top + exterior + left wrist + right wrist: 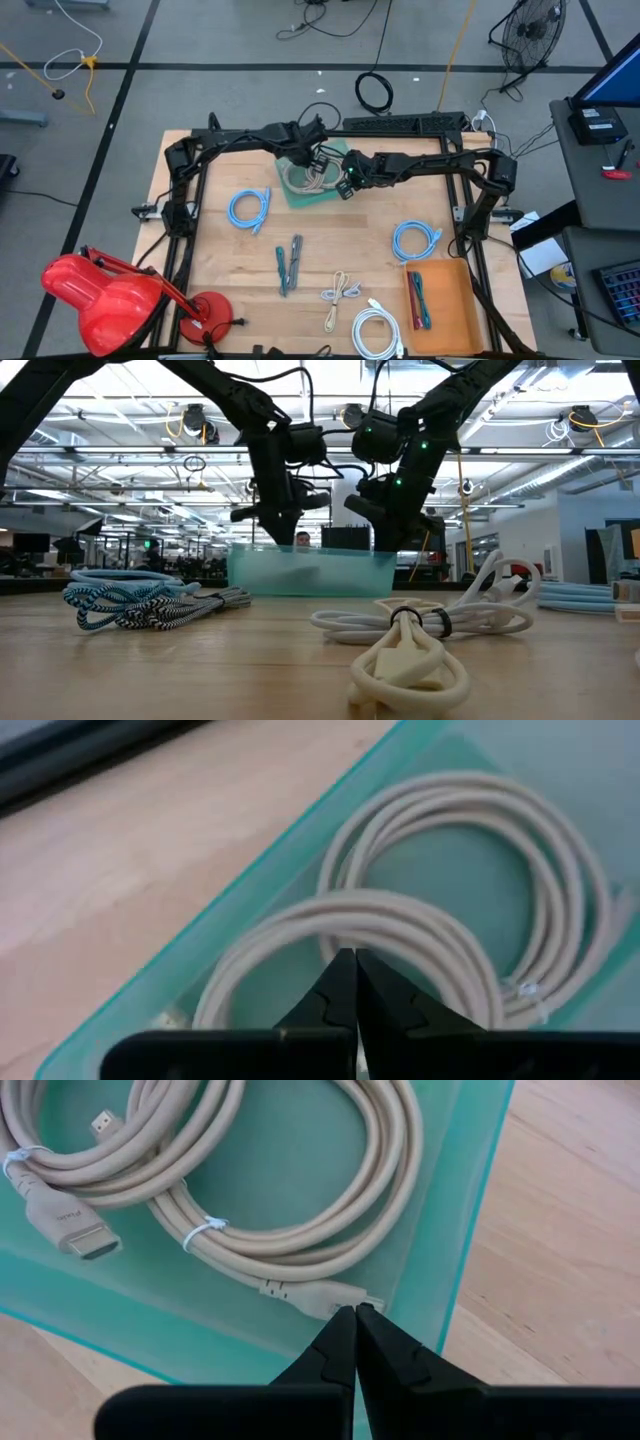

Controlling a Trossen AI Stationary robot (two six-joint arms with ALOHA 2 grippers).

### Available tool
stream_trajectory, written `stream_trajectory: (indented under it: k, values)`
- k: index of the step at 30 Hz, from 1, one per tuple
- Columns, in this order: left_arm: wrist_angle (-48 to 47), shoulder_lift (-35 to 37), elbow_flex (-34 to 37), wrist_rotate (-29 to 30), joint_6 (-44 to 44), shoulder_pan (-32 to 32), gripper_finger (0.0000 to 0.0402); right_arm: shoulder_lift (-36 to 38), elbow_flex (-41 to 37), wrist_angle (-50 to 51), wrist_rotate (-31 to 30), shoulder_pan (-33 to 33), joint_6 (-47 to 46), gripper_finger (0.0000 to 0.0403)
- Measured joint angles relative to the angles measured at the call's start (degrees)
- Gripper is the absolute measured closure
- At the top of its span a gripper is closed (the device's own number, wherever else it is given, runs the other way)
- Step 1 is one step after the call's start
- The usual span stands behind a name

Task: Pick & Place USB Port
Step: Put the brown display cable into the blue bin

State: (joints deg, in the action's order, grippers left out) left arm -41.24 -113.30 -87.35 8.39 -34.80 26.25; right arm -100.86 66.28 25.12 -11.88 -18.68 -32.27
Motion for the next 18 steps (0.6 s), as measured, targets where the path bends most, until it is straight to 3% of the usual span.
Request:
stream_trajectory:
  k: [18]
  values:
    - [8.34, -0.98, -0.13, -1.06, 3.34, -0.05, 0.0401, -0.13, 1.29, -0.11, 0.04, 0.00, -1.53, 0.0403]
